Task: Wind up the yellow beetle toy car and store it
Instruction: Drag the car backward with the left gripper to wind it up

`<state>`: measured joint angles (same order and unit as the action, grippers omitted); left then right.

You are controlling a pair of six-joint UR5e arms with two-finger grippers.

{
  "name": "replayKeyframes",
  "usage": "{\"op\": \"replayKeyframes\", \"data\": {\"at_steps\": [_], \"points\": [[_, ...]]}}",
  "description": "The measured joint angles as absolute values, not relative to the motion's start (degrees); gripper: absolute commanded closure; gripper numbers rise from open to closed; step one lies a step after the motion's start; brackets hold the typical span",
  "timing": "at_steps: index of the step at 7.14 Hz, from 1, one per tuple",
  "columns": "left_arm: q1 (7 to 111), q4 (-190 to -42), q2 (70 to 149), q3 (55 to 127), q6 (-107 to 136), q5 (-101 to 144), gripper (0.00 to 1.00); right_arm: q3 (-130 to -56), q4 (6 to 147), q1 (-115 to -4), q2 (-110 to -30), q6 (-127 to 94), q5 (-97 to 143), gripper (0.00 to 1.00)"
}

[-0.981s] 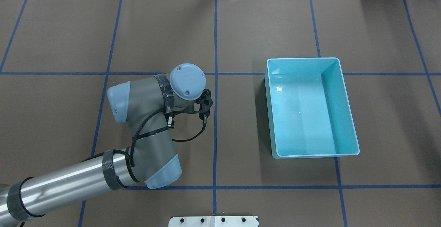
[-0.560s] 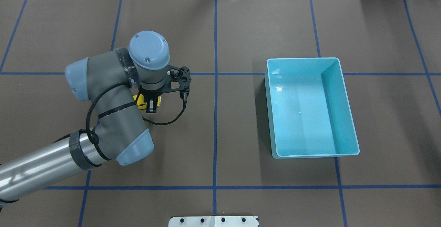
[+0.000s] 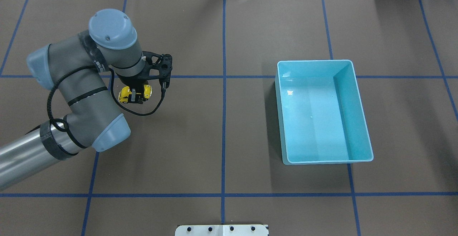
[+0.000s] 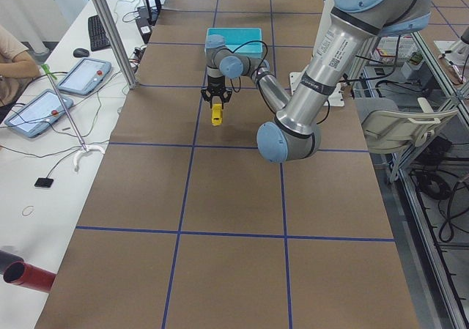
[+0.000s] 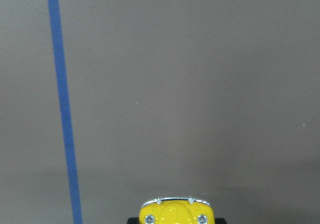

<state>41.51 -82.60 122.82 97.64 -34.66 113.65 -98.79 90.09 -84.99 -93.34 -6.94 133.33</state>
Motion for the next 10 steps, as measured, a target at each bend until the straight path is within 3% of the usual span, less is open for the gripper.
{"op": "replayKeyframes", "data": {"at_steps": [5,10], "points": [[43.6,-96.4,113.4,98.1,-36.9,117.4,1.00,-98.8,90.1,-85.0,-93.4,-7.0,133.4,0.00],[43.4,-101.2,110.8,96.3,-40.7,116.8,1.00,-98.8,90.1,-85.0,-93.3,-7.1,133.4,0.00]]}}
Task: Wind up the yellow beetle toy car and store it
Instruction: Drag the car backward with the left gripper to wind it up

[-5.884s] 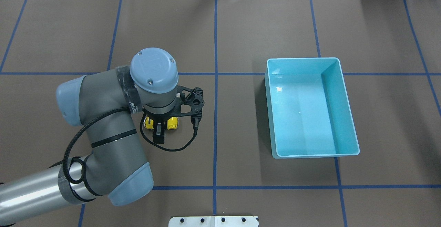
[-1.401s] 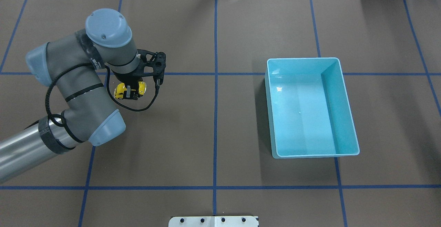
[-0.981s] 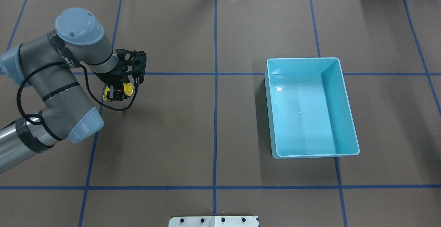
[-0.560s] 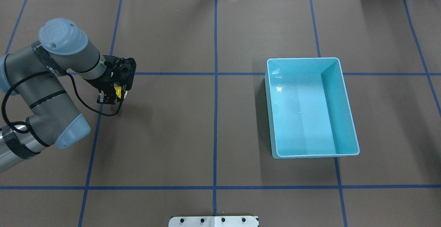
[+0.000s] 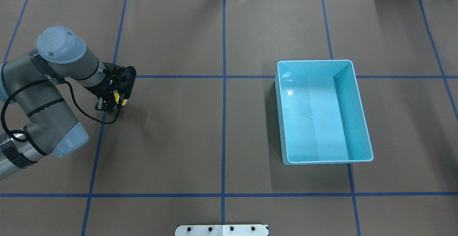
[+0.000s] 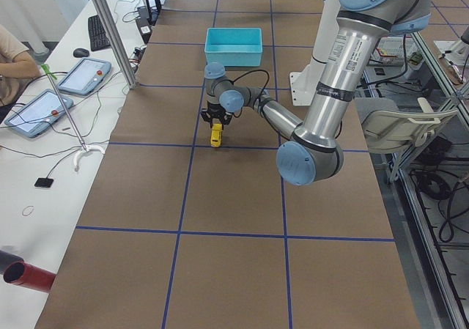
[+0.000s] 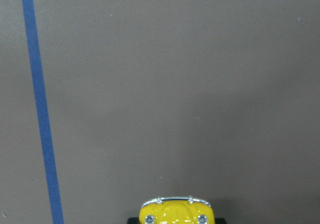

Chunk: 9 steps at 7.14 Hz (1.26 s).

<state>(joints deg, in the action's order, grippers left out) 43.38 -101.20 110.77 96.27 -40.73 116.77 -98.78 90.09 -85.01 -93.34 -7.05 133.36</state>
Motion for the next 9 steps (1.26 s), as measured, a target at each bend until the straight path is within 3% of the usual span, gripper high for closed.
{"op": "replayKeyframes", "data": {"at_steps": [9], "points": [[43.5,-108.0,108.5,93.4,-41.5,116.8,1.00,-98.7,90.1,-85.0,-93.4,-7.0,133.3,0.00]]}}
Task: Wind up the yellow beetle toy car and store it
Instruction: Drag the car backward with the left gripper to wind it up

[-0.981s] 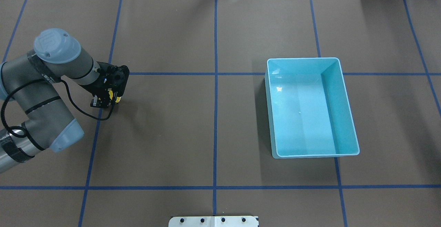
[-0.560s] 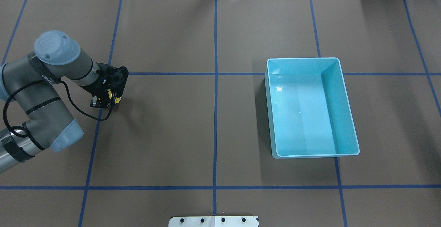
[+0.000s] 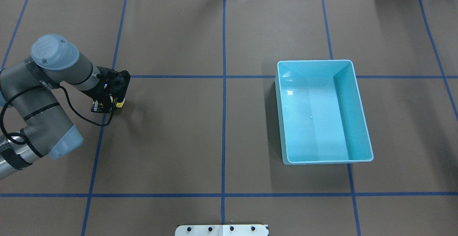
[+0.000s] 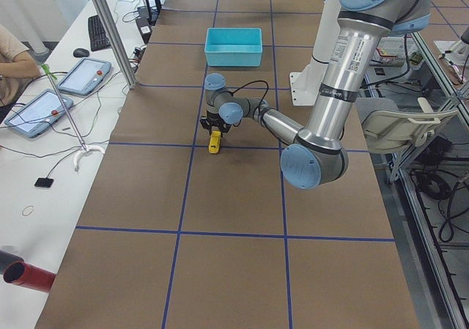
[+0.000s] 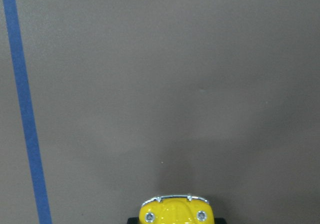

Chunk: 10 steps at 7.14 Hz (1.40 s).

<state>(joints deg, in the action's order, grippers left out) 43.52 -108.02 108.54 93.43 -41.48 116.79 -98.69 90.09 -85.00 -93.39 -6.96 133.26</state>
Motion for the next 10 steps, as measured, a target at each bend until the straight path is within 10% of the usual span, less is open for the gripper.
{"op": "replayKeyframes", "data": {"at_steps": [10], "points": [[46.8,-114.7,104.4,90.7,-41.5,119.4,1.00,-98.9,90.1,-85.1,-93.4,-6.6,133.3,0.00]]}}
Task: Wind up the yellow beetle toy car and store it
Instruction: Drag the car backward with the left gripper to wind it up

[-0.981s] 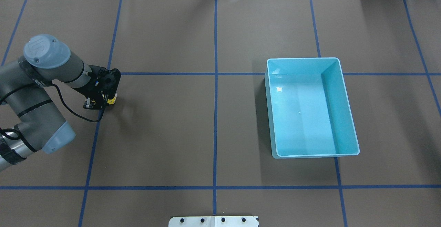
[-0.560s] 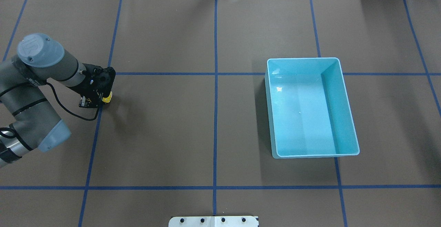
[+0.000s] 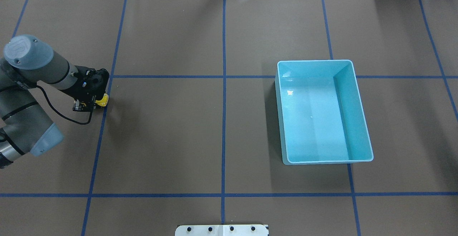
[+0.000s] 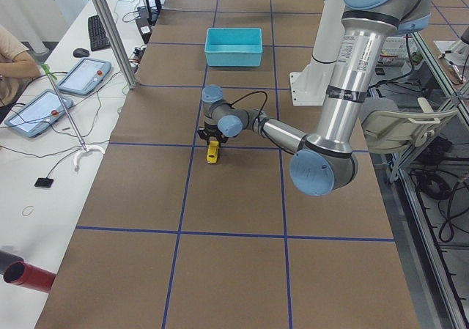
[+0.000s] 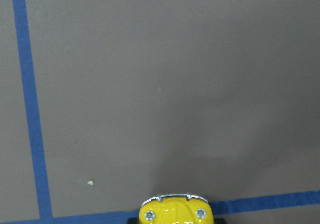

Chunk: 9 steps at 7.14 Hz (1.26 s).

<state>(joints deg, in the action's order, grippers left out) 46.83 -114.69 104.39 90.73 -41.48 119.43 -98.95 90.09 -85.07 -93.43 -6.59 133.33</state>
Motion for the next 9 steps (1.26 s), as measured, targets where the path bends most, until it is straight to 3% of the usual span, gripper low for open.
{"op": "replayKeyframes", "data": {"at_steps": [9], "points": [[48.1,-121.2,100.0,90.3,-41.5,122.3,1.00,-99.1,90.1,-85.1,-93.4,-6.6,133.3,0.00]]}}
